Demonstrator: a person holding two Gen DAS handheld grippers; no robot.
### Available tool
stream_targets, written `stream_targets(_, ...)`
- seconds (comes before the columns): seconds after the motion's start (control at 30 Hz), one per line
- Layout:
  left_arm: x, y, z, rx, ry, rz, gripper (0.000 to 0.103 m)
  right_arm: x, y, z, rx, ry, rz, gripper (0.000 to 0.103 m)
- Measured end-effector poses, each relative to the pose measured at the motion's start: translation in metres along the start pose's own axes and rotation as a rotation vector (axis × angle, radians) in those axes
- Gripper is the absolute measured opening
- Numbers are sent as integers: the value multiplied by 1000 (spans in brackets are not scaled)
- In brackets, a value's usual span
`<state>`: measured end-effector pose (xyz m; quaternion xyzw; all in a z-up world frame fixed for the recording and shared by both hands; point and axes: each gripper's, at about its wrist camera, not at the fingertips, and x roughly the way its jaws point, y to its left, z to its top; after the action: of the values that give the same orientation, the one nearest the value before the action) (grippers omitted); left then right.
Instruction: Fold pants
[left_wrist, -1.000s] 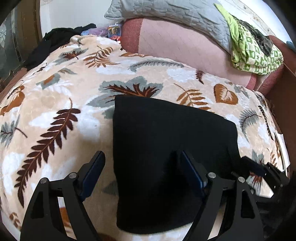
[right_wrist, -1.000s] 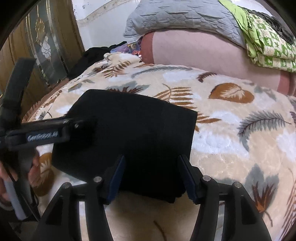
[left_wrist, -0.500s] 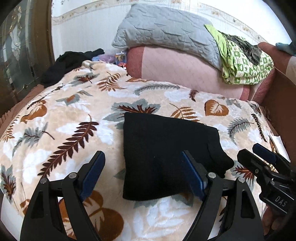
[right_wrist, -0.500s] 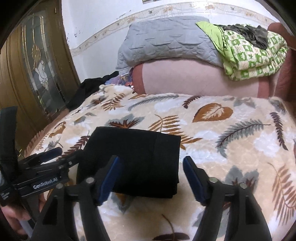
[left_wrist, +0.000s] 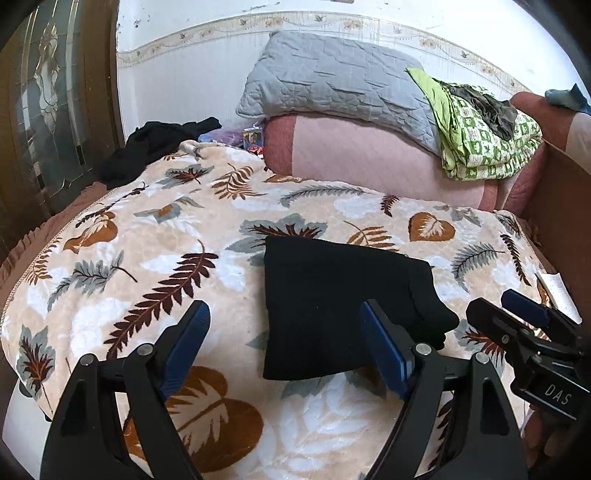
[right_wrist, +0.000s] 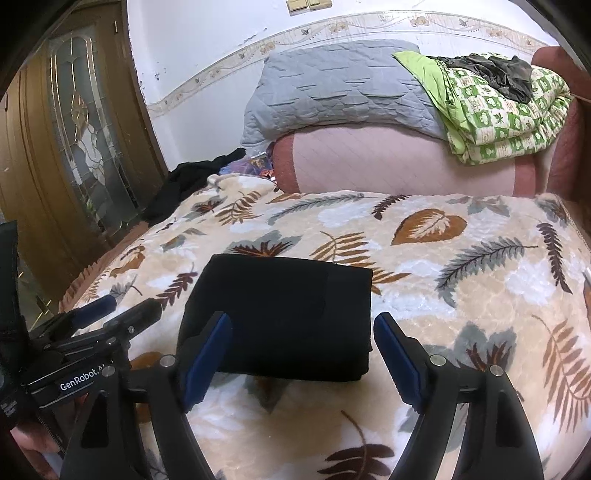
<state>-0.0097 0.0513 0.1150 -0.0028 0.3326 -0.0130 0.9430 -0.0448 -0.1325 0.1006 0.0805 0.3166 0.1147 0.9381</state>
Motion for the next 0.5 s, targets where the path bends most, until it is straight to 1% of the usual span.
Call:
stream_targets(0.1, -3, -1, -1, 9, -5, 7, 83, -2, 0, -2, 0, 0, -3, 81)
stream_targets(0.17, -1, -3, -2, 17, 20, -4, 83, -4, 0, -4, -1, -2, -6, 81)
stream_targets(0.23, 0, -2, -2, 4, 29, -18, 83, -5, 0, -4, -2, -2, -8, 81)
stream_targets(0.5, 4, -4, -6, 10, 24, 2, 83, 0, -3, -9, -4, 22, -16, 81)
